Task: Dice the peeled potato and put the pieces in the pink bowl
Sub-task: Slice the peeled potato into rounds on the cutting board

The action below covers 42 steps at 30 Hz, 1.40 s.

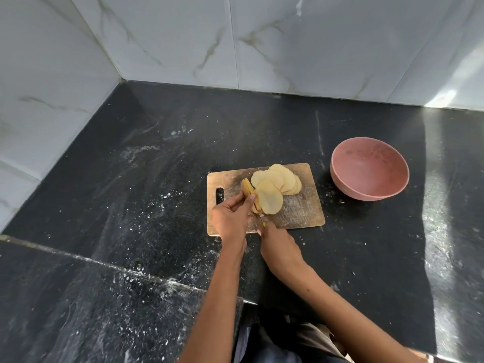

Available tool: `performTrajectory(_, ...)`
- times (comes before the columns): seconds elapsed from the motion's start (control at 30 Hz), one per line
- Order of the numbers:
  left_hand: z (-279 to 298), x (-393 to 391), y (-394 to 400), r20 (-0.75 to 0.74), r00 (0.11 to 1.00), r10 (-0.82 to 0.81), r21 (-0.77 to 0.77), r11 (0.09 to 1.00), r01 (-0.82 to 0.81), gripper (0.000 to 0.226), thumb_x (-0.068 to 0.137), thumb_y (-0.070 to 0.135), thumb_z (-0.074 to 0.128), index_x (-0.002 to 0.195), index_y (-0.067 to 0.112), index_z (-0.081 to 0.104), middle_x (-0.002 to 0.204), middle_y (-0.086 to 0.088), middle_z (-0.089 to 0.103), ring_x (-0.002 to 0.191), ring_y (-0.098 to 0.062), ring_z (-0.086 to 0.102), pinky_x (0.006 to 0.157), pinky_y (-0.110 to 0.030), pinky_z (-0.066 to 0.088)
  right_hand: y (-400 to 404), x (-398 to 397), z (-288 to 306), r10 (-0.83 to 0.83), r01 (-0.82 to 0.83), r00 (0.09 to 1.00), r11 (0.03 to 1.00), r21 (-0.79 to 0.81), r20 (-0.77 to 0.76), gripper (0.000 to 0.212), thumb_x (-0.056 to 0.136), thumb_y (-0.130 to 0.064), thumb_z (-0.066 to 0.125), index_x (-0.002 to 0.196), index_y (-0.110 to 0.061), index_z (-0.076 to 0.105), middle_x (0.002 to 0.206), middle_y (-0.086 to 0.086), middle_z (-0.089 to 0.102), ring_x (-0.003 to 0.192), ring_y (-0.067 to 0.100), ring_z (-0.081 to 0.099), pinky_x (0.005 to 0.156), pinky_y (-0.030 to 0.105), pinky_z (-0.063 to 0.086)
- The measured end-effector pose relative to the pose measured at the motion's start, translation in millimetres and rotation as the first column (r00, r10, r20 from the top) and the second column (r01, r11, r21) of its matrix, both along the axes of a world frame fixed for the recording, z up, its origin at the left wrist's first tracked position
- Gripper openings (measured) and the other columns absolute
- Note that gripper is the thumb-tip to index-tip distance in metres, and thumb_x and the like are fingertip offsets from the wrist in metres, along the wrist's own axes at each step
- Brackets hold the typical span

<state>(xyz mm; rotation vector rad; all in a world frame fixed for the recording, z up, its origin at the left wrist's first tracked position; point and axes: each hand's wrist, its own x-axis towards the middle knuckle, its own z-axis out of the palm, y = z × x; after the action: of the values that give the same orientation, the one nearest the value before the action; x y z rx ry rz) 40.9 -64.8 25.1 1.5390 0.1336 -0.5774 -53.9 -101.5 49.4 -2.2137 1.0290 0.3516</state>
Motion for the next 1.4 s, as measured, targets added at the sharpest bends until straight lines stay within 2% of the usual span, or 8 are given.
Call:
performTrajectory(0.17,-7.9,2.1,-0.1,0.085,0.996,-0.041,0.059,0.998,0.036,0.041,0.076,0.013,0.08,0.113,0.001,0.068,0.098,-0.009,0.074,0.09,-0.017,0.071,0.08,-0.042,0.059,-6.7,5.4,0.6,0.01,-0.01,1.0,1.0,-0.01,-0.022,0.024,0.101,-0.017,0.033,0.117,-0.006,0.047,0.116,0.017,0.059,0.109,0.035,0.055,0.082,0.039,0.043)
performTrajectory(0.47,-7.9,-4.3,-3.9,0.192,0.977,-0.089,0.15,0.987,0.061,0.051,0.068,0.031,0.086,0.109,0.005,0.071,0.095,-0.007,0.075,0.089,-0.018,0.072,0.078,-0.045,0.059,-2.6,-12.2,1.5,-0.011,0.011,0.999,1.0,-0.01,-0.04,0.029,0.104,-0.025,0.029,0.118,-0.006,0.046,0.12,0.018,0.058,0.113,0.037,0.053,0.082,0.038,0.041)
performTrajectory(0.67,-1.6,-3.8,-5.7,0.142,0.988,-0.061,0.149,0.988,0.04,0.041,0.072,0.013,0.084,0.108,-0.001,0.07,0.089,-0.008,0.074,0.076,-0.014,0.072,0.067,-0.039,0.061,-8.5,-2.2,-3.0,-0.01,0.01,1.0,1.0,-0.006,-0.018,0.028,0.103,-0.021,0.033,0.119,-0.004,0.047,0.12,0.019,0.058,0.113,0.037,0.054,0.081,0.038,0.041)
performTrajectory(0.77,-2.4,-8.4,-6.3,0.164,0.984,-0.073,0.169,0.984,0.045,0.039,0.071,0.014,0.085,0.105,0.0,0.071,0.086,-0.007,0.074,0.071,-0.012,0.072,0.064,-0.035,0.06,-7.1,-15.5,-4.3,-0.029,0.029,0.999,0.999,0.021,-0.02,0.03,0.104,-0.027,0.031,0.116,-0.005,0.048,0.117,0.018,0.059,0.111,0.037,0.054,0.078,0.037,0.038)
performTrajectory(0.9,-2.8,-9.0,-5.3,0.167,0.984,-0.067,0.171,0.985,0.038,0.039,0.072,0.015,0.084,0.106,0.0,0.071,0.088,-0.008,0.075,0.075,-0.015,0.072,0.068,-0.038,0.061,-14.9,1.2,-5.4,-0.027,0.027,1.0,0.999,0.037,-0.015,0.027,0.102,-0.022,0.035,0.116,-0.007,0.052,0.117,0.016,0.059,0.109,0.034,0.056,0.08,0.037,0.042)
performTrajectory(1.13,-4.0,-15.9,-7.1,0.15,0.986,-0.072,0.143,0.989,0.05,0.042,0.069,0.013,0.086,0.105,-0.003,0.071,0.087,-0.01,0.074,0.077,-0.019,0.073,0.069,-0.041,0.061,-10.2,-19.0,-4.5,-0.053,0.055,0.998,0.996,0.075,-0.026,0.032,0.104,-0.029,0.031,0.116,-0.006,0.05,0.12,0.018,0.058,0.114,0.037,0.052,0.084,0.038,0.041)
performTrajectory(1.3,-8.6,-10.7,-6.6,0.182,0.979,-0.09,0.176,0.983,0.057,0.041,0.068,0.02,0.087,0.101,0.001,0.073,0.086,-0.009,0.075,0.078,-0.02,0.073,0.071,-0.045,0.06,-12.6,-4.2,-2.0,-0.06,0.06,0.998,0.997,0.048,-0.013,0.028,0.102,-0.019,0.034,0.12,-0.006,0.05,0.122,0.017,0.056,0.114,0.036,0.053,0.086,0.04,0.042)
performTrajectory(1.4,-10.0,-11.2,-6.9,0.197,0.976,-0.091,0.182,0.982,0.055,0.041,0.068,0.023,0.087,0.1,0.002,0.073,0.085,-0.008,0.075,0.078,-0.02,0.073,0.071,-0.045,0.06,-5.0,-24.8,-4.9,-0.057,0.059,0.998,0.996,0.062,-0.034,0.031,0.104,-0.026,0.031,0.119,-0.005,0.048,0.12,0.018,0.058,0.113,0.037,0.053,0.083,0.039,0.041)
